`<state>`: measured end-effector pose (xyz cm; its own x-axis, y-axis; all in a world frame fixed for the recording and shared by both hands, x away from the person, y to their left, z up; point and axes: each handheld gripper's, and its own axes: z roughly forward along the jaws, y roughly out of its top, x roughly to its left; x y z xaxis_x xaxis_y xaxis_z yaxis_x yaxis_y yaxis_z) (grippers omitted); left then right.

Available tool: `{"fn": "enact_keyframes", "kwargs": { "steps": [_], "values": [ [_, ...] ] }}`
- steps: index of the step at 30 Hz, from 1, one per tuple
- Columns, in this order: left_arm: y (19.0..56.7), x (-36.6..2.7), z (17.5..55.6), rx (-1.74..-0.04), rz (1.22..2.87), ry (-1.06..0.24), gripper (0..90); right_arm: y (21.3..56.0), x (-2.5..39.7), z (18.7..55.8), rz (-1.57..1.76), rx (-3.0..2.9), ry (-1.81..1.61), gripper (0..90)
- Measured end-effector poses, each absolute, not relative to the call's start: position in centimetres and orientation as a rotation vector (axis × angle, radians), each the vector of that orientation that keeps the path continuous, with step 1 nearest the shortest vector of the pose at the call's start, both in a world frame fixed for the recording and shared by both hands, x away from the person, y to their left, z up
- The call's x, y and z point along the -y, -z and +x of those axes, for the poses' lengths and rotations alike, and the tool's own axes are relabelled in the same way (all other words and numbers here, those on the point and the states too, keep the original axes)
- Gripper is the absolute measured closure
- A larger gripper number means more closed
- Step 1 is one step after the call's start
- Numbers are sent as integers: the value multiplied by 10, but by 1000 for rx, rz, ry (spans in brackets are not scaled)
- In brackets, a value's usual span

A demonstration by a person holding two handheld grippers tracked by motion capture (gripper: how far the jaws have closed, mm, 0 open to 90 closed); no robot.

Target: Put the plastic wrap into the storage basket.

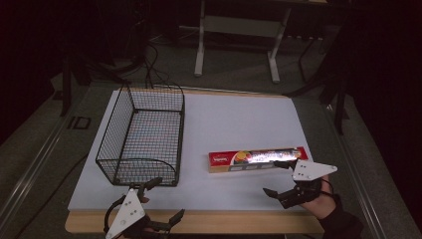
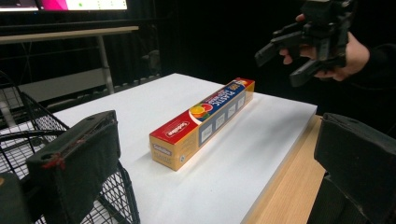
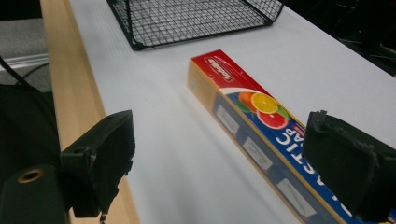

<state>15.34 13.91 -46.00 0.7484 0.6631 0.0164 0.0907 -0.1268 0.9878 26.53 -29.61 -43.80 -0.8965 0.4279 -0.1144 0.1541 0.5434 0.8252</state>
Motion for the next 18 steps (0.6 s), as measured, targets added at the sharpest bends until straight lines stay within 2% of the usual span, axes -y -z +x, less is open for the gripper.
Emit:
{"fn": "enact_keyframes", "kwargs": {
  "steps": [12, 14, 18],
  "values": [
    [461, -139, 155, -605, 1652, -549, 8, 446, 296, 294, 521, -2536, -1191, 99],
    [461, -139, 155, -606, 1654, -552, 8, 447, 296, 300, 522, -2553, -1173, 129],
    [462, -139, 156, -608, 1655, -548, 7, 448, 295, 309, 524, -2575, -1132, 129]
  ]
}}
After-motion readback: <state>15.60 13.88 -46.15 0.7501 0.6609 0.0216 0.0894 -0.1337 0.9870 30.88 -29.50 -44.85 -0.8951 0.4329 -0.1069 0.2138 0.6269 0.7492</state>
